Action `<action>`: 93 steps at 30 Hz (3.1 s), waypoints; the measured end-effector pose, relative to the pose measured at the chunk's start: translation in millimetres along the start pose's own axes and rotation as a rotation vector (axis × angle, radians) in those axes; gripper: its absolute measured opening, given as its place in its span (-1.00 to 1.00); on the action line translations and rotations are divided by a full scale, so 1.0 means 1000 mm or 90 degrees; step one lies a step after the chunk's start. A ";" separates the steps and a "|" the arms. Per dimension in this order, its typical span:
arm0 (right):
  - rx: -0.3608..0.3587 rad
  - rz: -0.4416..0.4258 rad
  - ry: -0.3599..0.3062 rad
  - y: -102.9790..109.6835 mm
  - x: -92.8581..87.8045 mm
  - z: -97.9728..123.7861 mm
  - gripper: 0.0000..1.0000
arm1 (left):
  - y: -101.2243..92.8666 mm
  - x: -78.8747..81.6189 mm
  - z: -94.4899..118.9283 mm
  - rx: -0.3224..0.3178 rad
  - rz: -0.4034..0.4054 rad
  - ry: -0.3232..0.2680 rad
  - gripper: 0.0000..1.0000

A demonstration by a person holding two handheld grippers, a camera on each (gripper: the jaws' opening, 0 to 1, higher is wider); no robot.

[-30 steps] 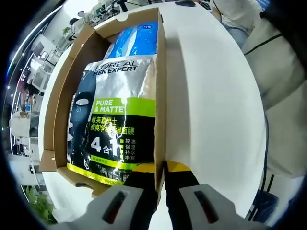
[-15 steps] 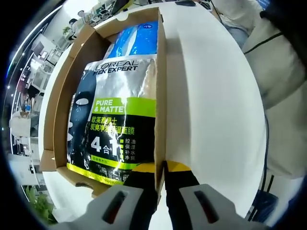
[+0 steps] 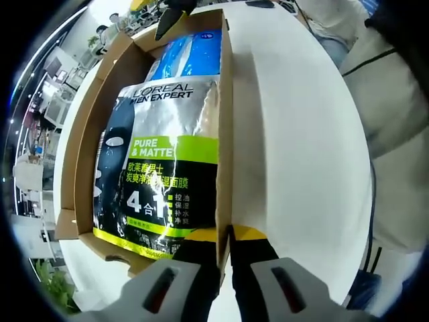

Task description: Operate the shoe box by opening the lid, removing the specified soft item, and placing it in the target area until the item is outside and the box remains undamaged.

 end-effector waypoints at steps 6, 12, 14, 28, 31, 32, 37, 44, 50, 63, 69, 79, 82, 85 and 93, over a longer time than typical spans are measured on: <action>0.008 -0.007 0.029 0.003 -0.004 -0.009 -0.01 | -0.001 0.000 0.000 0.004 -0.002 -0.001 -0.93; 0.005 -0.009 0.055 0.001 -0.012 -0.014 0.00 | 0.000 0.000 0.000 0.004 -0.002 -0.002 -0.93; 0.004 -0.014 0.054 0.002 -0.013 -0.014 0.01 | 0.000 0.000 0.000 0.004 -0.002 -0.002 -0.93; -0.003 -0.011 0.056 -0.001 -0.012 -0.016 0.13 | 0.000 0.000 0.000 0.007 -0.003 -0.003 -0.93; -0.003 -0.016 0.054 -0.005 -0.011 -0.015 0.09 | 0.000 0.000 0.000 0.007 -0.003 -0.003 -0.93; 0.000 -0.022 0.051 -0.005 -0.009 -0.015 0.09 | 0.000 0.000 0.000 0.007 -0.003 -0.003 -0.93; 0.012 -0.038 0.036 -0.003 -0.004 -0.017 -0.01 | 0.000 0.000 0.000 0.008 -0.003 -0.003 -0.93; 0.010 -0.055 0.069 -0.007 -0.010 -0.016 -0.09 | 0.000 0.000 0.000 0.007 -0.003 -0.003 -0.93; 0.021 -0.066 0.068 -0.006 -0.013 -0.015 -0.24 | 0.000 0.000 0.000 0.007 -0.004 -0.004 -0.93; 0.017 -0.135 0.110 -0.003 -0.014 -0.035 -0.22 | 0.000 -0.001 -0.001 0.006 -0.005 -0.003 -0.93; 0.019 -0.113 0.131 -0.003 -0.019 -0.047 -0.24 | -0.001 -0.001 0.000 0.009 -0.006 -0.004 -0.93; 0.049 -0.129 0.152 0.003 -0.025 -0.046 -0.64 | -0.001 -0.001 0.000 0.010 -0.006 -0.004 -0.92; 0.107 -0.167 0.127 0.014 -0.017 -0.047 -0.70 | -0.001 -0.001 0.000 0.010 -0.004 -0.004 -0.92; 0.110 -0.162 0.132 0.019 -0.019 -0.045 -0.69 | 0.000 -0.001 0.000 0.010 -0.005 -0.005 -0.92; 0.182 -0.171 0.127 0.064 -0.028 -0.053 -0.56 | 0.000 -0.001 0.000 0.008 -0.006 -0.004 -0.93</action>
Point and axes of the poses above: the point that each gripper's makers call its tool centre point, and the gripper's own axes: z roughly backward along the fingers, y roughly to its left, x roughly out of its top, the point moved 8 cm from there along z, roughly backward along the fingers, and after that the axes turned 7 degrees about -y, right-handed, at the moved point
